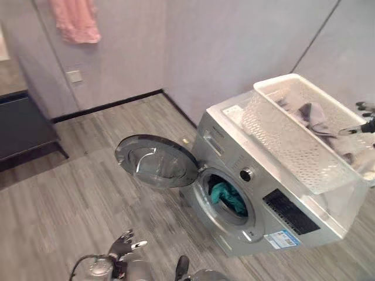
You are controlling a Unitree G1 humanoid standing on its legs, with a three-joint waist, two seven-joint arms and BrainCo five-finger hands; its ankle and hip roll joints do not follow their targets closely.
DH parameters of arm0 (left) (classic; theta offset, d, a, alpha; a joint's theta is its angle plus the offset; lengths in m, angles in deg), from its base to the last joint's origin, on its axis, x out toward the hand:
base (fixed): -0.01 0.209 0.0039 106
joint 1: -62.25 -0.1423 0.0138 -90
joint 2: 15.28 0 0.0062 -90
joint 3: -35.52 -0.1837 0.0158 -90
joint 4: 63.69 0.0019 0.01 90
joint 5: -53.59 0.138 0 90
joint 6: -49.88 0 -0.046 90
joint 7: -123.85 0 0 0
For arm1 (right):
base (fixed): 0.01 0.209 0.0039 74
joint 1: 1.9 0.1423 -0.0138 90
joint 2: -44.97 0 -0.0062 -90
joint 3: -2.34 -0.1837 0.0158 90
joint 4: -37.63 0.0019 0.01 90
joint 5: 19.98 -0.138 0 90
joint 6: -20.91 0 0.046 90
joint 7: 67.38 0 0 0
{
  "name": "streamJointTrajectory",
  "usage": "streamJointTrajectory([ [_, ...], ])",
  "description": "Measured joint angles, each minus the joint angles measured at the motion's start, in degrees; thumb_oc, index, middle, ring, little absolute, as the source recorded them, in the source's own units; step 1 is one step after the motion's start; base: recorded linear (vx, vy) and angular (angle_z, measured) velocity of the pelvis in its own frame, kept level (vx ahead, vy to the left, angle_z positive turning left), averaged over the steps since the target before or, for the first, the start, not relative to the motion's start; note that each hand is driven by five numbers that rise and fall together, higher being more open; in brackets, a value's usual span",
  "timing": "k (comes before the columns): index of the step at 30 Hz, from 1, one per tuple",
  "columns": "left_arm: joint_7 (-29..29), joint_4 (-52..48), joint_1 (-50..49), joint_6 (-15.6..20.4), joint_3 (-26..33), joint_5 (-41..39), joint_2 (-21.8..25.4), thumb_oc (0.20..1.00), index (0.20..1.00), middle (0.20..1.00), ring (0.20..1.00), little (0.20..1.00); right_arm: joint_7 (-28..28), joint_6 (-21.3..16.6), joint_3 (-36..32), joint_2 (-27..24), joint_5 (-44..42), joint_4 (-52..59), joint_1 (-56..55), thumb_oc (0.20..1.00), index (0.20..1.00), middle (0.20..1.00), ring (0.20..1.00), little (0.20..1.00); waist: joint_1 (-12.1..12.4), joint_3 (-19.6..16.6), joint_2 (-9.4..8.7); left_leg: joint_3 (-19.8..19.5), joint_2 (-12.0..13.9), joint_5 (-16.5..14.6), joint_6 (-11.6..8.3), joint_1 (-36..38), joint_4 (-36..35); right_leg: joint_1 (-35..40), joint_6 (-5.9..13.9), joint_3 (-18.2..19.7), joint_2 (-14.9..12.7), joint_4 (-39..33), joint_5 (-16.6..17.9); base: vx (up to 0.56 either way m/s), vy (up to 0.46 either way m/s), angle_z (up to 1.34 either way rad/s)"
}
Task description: Grab the laundry basket,head to the washer,open it,put in the laundry and shut it.
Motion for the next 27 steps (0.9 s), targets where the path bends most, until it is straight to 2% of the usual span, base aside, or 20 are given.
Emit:
streamJointTrajectory([
  [1, -0.3, -0.2, -1.1, -0.1, 0.0, 0.0, -1.1, 1.0, 1.0, 1.0, 1.0, 1.0, 0.0, -0.1, 0.1, 0.6, -0.1, 0.3, -0.2, 1.0, 1.0, 1.0, 1.0, 1.0, 1.1, -0.2, 1.95, 0.4, -0.4, -0.3, 0.55, 2.0, -2.1, 1.2, 2.18, 1.2, 1.6, -2.6, 2.5, 0.23, 0.221, -0.33],
  [2, -0.3, -0.2, -2.7, 0.0, 0.3, -0.2, -1.1, 1.0, 1.0, 1.0, 1.0, 1.0, 0.0, 0.0, 0.2, 4.3, -0.1, -1.2, -0.2, 1.0, 1.0, 1.0, 1.0, 1.0, 2.6, -0.3, 2.53, 0.0, -2.3, -2.5, 3.74, 7.9, -7.1, 2.7, 2.6, 5.1, 2.8, -4.5, 4.8, 0.18, 0.154, -0.76],
  [3, -0.1, -0.5, -2.8, -0.3, 0.7, -0.2, -0.9, 1.0, 1.0, 1.0, 1.0, 1.0, 0.1, -0.4, -0.7, 6.7, 0.0, -2.4, -0.8, 1.0, 1.0, 1.0, 1.0, 1.0, 2.9, 0.4, 1.67, 0.0, -6.5, -3.5, 5.59, 10.3, -6.2, 2.8, 9.02, 5.1, 1.1, -3.3, 3.9, 0.13, 0.103, -0.73],
  [4, -0.2, -1.5, -2.5, -0.2, 0.7, -0.7, -1.3, 1.0, 1.0, 1.0, 1.0, 1.0, 0.4, 0.4, -0.6, 6.9, 0.3, -2.6, -1.5, 1.0, 1.0, 1.0, 1.0, 1.0, 2.6, 1.0, 2.9, -1.7, -9.1, -4.3, 7.07, 12.2, -6.0, 0.2, 12.17, 4.8, 1.2, 3.5, 4.5, 0.08, 0.03, -0.18],
  [5, -0.3, -2.4, -2.3, -0.2, 0.4, -1.4, -1.5, 1.0, 1.0, 1.0, 1.0, 1.0, 0.3, 0.5, -1.3, 6.3, 0.4, -2.2, -1.4, 1.0, 1.0, 1.0, 1.0, 1.0, 1.6, 1.7, 6.44, -1.0, -7.4, -5.0, 8.86, 13.0, -4.4, -4.3, 12.4, 4.6, 2.4, 13.3, 4.2, 0.07, -0.009, 0.36],
  [6, -0.2, -2.7, -2.0, 0.5, 0.3, -1.7, -1.1, 1.0, 1.0, 1.0, 1.0, 1.0, 0.0, 0.7, -1.7, 5.7, 0.4, -0.9, -2.7, 1.0, 1.0, 1.0, 1.0, 1.0, -0.4, 1.6, 8.99, -2.5, -6.2, -5.6, 13.21, 14.0, -4.9, -8.6, 13.74, 5.6, 2.0, 23.1, 0.6, 0.09, -0.038, 0.76],
  [7, 0.3, -2.7, -1.3, 0.6, 1.3, -1.8, 0.8, 1.0, 1.0, 1.0, 1.0, 1.0, 0.7, 1.2, -1.5, 5.6, 0.5, -0.7, -4.3, 1.0, 1.0, 1.0, 1.0, 1.0, -1.3, 1.3, 6.68, -1.5, -7.6, -5.6, 13.59, 14.7, -5.4, -10.6, 13.11, 7.8, -3.0, 25.7, -2.3, 0.18, -0.163, 0.54],
  [8, 0.4, -2.5, -1.5, 0.5, 1.8, -1.7, 3.5, 1.0, 1.0, 1.0, 1.0, 1.0, 1.2, 1.0, -1.8, 5.7, 0.5, 1.3, -5.5, 1.0, 1.0, 1.0, 1.0, 1.0, -0.4, 0.6, 4.8, -1.2, -8.7, -5.7, 12.59, 14.8, -5.7, -11.0, 12.34, 11.1, -10.1, 19.1, -2.3, 0.29, -0.229, 0.37],
  [9, 0.5, 0.2, -0.8, 0.4, 2.4, -1.7, 4.0, 1.0, 1.0, 1.0, 1.0, 1.0, 1.3, 0.9, -6.0, 5.5, 0.6, 4.1, -9.0, 1.0, 1.0, 1.0, 1.0, 1.0, -0.6, -0.7, 2.15, -2.6, -10.7, -6.3, 12.42, 14.7, -5.0, -5.3, 14.37, 13.1, -15.9, 2.5, 2.7, 0.31, -0.28, 0.21],
  [10, 0.7, 0.5, -1.0, 0.4, 3.4, -1.7, 4.0, 1.0, 1.0, 1.0, 1.0, 1.0, 1.2, 1.0, -7.2, 5.5, 0.6, 6.0, -11.4, 1.0, 1.0, 1.0, 1.0, 1.0, -0.5, -0.7, 2.02, -3.3, -10.5, -6.1, 12.63, 15.0, -4.7, -2.9, 14.6, 14.0, -16.3, -2.1, 4.5, 0.22, -0.209, 0.48],
  [12, 0.9, 0.4, -1.9, 0.4, 3.4, -1.7, 3.7, 1.0, 1.0, 1.0, 1.0, 1.0, 1.2, 1.1, -8.9, 6.3, 0.7, 6.7, -13.9, 1.0, 1.0, 1.0, 1.0, 1.0, -0.3, -1.0, 1.45, -3.9, -10.3, -6.3, 12.22, 16.0, -4.9, 0.2, 14.64, 10.8, -16.2, -4.9, 7.6, 0.12, -0.171, 0.28],
  [13, 0.9, -0.2, -2.7, 0.4, 3.4, -1.7, 3.8, 1.0, 1.0, 1.0, 1.0, 1.0, 1.4, 1.1, -8.9, 6.4, 0.7, 7.8, -15.3, 1.0, 1.0, 1.0, 1.0, 1.0, -0.3, -1.3, 0.94, -4.4, -10.5, -6.6, 11.81, 16.2, -4.9, 1.7, 14.66, 8.9, -16.0, -4.9, 9.5, 0.1, -0.14, 0.21],
  [15, 0.9, -0.9, -4.6, 0.4, 3.3, -1.8, 3.5, 1.0, 1.0, 1.0, 1.0, 1.0, 2.6, 0.9, -8.6, 6.5, 1.2, 8.7, -16.4, 1.0, 1.0, 1.0, 1.0, 1.0, -0.3, -2.6, -0.94, -5.3, -10.8, -6.8, 10.73, 17.0, -5.7, 5.2, 13.5, 7.4, -13.6, -4.9, 11.9, 0.12, -0.161, 0.17],
  [17, 0.8, -1.9, -6.0, 0.4, 3.2, -1.8, 3.3, 1.0, 1.0, 1.0, 1.0, 1.0, 2.9, 0.7, -8.6, 6.6, 1.8, 9.4, -16.7, 1.0, 1.0, 1.0, 1.0, 1.0, 0.5, -3.6, -2.65, -4.6, -10.8, -7.0, 9.83, 17.0, -6.0, 5.7, 12.87, 5.9, -12.4, -4.8, 10.8, 0.1, -0.148, -0.04],
  [18, 0.2, -2.9, -5.9, 0.3, 1.2, -1.8, 1.9, 1.0, 1.0, 1.0, 1.0, 1.0, 4.1, 0.4, -7.1, 6.5, 2.8, 9.3, -15.6, 1.0, 1.0, 1.0, 1.0, 1.0, -0.6, -3.5, -2.72, -6.2, -8.8, -6.3, 8.23, 16.6, -6.4, 6.0, 12.63, 6.1, -10.4, -4.6, 10.0, 0.09, -0.097, 0.15],
  [19, -0.4, -2.9, -5.3, 0.3, 0.2, -1.8, 1.7, 1.0, 1.0, 1.0, 1.0, 1.0, 4.3, 0.6, -6.0, 6.5, 3.0, 8.7, -15.1, 1.0, 1.0, 1.0, 1.0, 1.0, -0.7, -3.8, -3.08, -6.5, -7.6, -5.8, 6.92, 16.8, -7.6, 5.9, 11.82, 6.2, -9.4, -4.6, 9.1, 0.1, -0.09, 0.25],
  [20, -0.6, -2.9, -5.1, 0.3, 0.2, -1.8, 1.4, 1.0, 1.0, 1.0, 1.0, 1.0, 4.7, 0.6, -5.9, 6.5, 3.3, 8.2, -14.8, 1.0, 1.0, 1.0, 1.0, 1.0, -0.6, -4.2, -3.84, -6.7, -7.0, -4.9, 5.58, 17.8, -9.6, 6.1, 10.0, 6.2, -8.8, -5.0, 6.5, 0.12, -0.086, 0.1],
  [21, -0.8, -2.9, -5.5, 0.3, 0.1, -1.8, 0.2, 1.0, 1.0, 1.0, 1.0, 1.0, 4.8, 0.5, -4.9, 6.5, 4.1, 7.0, -14.5, 1.0, 1.0, 1.0, 1.0, 1.0, -0.5, -4.3, -3.0, -7.4, -4.7, -3.9, 4.23, 18.9, -11.3, 6.8, 8.8, 6.0, -6.4, -5.0, 5.6, 0.12, -0.095, 0.04],
  [24, -0.9, -2.6, -6.3, 0.3, 1.3, -2.0, -0.7, 1.0, 1.0, 1.0, 1.0, 1.0, 4.4, 0.8, -3.4, 7.1, 5.1, -3.8, -7.5, 1.0, 1.0, 1.0, 1.0, 1.0, -0.5, -4.6, -1.21, -7.7, -1.7, -3.2, 2.71, 18.6, -11.3, 6.5, 7.76, 5.9, -3.4, -5.1, 5.2, 0.09, -0.095, -0.02],
  [27, -0.5, 2.2, -7.0, 0.3, 3.7, -2.2, -0.4, 1.0, 1.0, 1.0, 1.0, 1.0, 3.8, 0.9, -2.0, 6.9, 5.1, -11.5, 0.5, 1.0, 1.0, 1.0, 1.0, 1.0, 0.0, -5.3, 0.68, -7.9, -0.1, -3.2, 1.59, 18.2, -11.3, 6.4, 6.08, 5.7, -1.8, -5.1, 5.2, 0.1, -0.119, -0.02],
])
